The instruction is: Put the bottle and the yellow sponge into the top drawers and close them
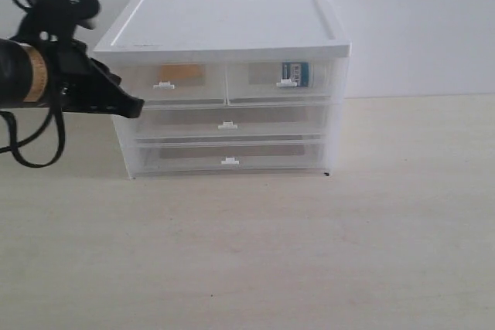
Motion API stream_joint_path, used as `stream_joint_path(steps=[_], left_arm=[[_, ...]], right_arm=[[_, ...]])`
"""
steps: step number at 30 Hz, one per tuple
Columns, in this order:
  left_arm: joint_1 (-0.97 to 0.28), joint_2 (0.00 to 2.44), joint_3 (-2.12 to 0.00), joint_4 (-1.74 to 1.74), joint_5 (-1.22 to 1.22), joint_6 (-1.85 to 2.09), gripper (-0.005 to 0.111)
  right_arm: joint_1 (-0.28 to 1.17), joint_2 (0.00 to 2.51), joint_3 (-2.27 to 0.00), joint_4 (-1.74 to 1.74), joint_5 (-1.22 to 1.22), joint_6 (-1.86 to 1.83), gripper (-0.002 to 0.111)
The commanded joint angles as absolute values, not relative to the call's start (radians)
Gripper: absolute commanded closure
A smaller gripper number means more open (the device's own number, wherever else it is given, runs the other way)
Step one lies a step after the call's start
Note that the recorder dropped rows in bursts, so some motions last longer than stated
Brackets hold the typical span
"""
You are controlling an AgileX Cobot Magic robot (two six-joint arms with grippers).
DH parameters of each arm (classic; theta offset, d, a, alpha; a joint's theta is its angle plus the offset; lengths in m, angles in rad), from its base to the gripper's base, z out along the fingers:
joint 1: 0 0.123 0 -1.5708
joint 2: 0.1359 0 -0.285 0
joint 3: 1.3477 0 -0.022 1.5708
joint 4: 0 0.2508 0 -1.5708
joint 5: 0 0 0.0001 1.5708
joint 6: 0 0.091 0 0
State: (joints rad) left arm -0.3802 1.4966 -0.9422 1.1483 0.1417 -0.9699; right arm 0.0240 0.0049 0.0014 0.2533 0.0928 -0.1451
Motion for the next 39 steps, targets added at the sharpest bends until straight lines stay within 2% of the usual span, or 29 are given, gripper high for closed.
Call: stream_joint_path(steps=[1,21,32,39], left_arm=[[-0.309,1.369,-0.866,1.135,0.063,-1.100,0.103],[-0.081,0.775,-0.598,1.132,0.006,-1.359,0.103],[-0.056,0.420,-0.451,1.132,-0.008,-1.445,0.103],[-0.056,0.318,-0.451,1.140,-0.008,-1.445,0.103]], right_arm=[[0.020,0.000,0.000,0.250,0.055,-0.174,0.108],[0.020,0.000,0.000,0.228,0.090,-0.238,0.108],[0.020,0.000,0.000,0.228,0.090,-0.236,0.108],[0.020,0.000,0.000,0.228,0.090,-0.236,0.108]])
